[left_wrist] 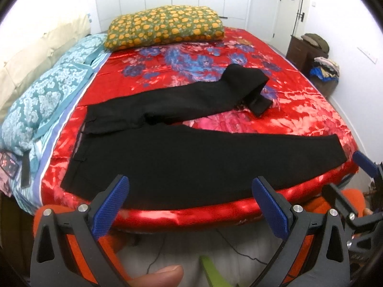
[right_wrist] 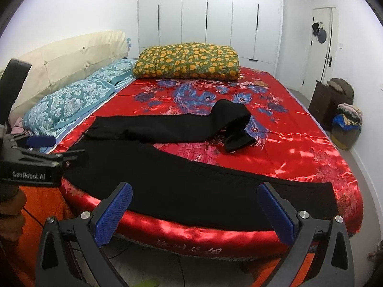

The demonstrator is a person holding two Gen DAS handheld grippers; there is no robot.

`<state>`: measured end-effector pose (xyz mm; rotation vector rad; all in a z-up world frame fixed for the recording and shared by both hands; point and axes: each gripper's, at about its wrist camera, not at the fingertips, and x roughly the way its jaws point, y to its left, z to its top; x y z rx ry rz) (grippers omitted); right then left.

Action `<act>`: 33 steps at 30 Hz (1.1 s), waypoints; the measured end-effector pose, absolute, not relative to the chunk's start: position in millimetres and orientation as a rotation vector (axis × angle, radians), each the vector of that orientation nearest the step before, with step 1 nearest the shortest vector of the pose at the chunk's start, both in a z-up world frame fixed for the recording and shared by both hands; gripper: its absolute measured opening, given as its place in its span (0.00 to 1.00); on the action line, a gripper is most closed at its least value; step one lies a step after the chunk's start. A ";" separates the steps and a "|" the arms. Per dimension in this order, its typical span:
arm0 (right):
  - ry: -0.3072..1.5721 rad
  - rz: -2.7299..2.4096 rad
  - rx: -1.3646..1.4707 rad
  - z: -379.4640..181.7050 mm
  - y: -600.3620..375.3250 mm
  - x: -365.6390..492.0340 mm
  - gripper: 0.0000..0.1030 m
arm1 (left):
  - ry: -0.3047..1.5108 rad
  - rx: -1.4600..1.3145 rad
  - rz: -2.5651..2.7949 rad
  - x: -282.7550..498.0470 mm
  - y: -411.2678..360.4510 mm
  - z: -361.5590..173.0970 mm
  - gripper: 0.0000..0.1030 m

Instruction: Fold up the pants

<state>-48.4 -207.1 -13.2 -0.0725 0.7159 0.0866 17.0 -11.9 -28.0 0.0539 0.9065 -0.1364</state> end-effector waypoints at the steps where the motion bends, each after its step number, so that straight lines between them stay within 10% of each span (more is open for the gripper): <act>1: 0.711 0.088 -0.070 -13.2 -207.0 -47.7 1.00 | 0.902 0.054 -0.136 17.7 -11.7 -27.3 1.00; 33: 0.840 -0.067 -0.039 -6.0 -252.8 -101.3 1.00 | 0.905 0.071 -0.053 -32.0 33.6 -36.6 0.99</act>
